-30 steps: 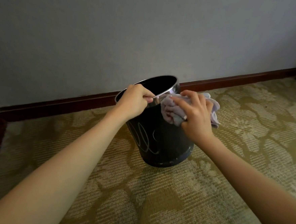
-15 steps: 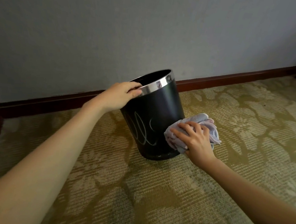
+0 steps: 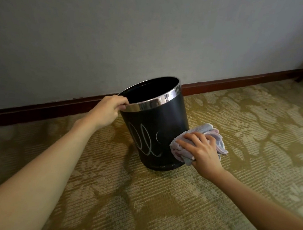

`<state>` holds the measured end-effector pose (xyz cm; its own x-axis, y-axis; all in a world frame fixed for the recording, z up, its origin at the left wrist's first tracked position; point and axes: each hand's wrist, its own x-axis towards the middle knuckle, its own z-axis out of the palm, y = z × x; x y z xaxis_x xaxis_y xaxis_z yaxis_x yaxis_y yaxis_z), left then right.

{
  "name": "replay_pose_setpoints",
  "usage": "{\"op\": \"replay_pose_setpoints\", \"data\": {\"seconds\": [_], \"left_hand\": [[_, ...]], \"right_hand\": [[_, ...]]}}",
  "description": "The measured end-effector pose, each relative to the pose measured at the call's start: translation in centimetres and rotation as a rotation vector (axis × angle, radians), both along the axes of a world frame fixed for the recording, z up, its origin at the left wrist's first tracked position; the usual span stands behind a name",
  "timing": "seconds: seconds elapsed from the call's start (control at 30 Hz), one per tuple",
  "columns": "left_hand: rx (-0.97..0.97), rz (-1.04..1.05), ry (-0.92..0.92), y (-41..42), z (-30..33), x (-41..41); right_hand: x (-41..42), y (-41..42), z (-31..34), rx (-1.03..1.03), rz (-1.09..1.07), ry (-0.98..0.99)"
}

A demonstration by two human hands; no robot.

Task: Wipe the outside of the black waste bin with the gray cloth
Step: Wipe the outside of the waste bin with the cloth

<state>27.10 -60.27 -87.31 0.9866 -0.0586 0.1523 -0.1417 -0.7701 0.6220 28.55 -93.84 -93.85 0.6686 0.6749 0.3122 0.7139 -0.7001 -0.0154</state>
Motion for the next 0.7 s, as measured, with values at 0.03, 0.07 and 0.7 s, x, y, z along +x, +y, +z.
{"op": "replay_pose_setpoints", "data": {"seconds": [0.03,0.07,0.7], "left_hand": [[0.022,-0.008,-0.013,-0.3,-0.1,0.0],[0.029,-0.011,-0.013,-0.5,-0.1,-0.1],[0.092,-0.077,0.15,-4.1,5.0,1.3]], "right_hand": [[0.1,-0.2,0.1,-0.002,0.0,0.008],[0.1,-0.4,0.2,0.0,-0.007,0.016],[2.8,2.2,4.9,0.368,-0.04,0.016]]}}
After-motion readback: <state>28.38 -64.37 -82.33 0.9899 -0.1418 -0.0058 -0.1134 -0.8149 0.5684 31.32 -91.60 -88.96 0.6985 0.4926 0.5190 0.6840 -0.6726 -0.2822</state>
